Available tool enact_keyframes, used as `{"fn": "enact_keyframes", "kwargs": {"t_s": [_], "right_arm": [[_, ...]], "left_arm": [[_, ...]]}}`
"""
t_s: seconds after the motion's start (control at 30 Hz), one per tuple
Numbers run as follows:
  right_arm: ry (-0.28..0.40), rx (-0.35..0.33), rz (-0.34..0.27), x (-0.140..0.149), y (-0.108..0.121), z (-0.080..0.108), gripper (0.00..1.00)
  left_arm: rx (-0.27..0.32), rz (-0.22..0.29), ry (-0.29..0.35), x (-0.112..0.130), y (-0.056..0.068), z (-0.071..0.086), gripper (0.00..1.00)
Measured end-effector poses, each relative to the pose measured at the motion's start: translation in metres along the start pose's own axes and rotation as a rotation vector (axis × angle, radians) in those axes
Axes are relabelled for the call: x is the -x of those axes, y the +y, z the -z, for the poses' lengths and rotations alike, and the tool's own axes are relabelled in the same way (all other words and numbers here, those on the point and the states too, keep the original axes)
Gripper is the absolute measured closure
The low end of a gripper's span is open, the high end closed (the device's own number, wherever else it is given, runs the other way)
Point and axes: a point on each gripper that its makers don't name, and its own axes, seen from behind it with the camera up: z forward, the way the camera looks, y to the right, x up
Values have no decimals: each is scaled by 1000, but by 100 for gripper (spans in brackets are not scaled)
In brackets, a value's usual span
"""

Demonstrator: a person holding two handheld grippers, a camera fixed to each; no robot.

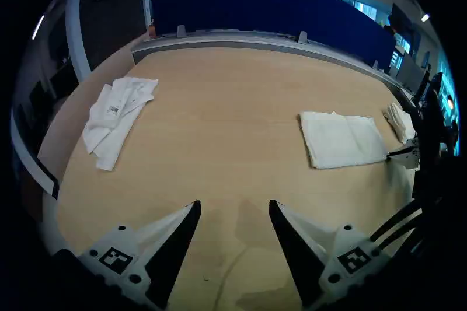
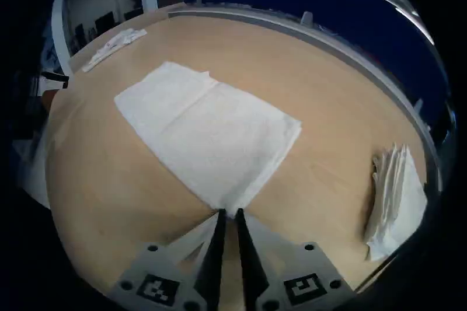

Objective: Fold towel

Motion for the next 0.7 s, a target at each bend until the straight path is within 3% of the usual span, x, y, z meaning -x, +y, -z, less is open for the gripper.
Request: {"fn": "enact_keyframes", "kwargs": {"t_s": [0.4, 0.7], "right_arm": [[28, 4, -20, -17, 2, 10, 94], [129, -1, -4, -72, -5, 36, 95]], "left_arm": [[8, 6, 1, 0, 1, 2, 14], [16, 20, 13, -3, 0, 8, 15]]}}
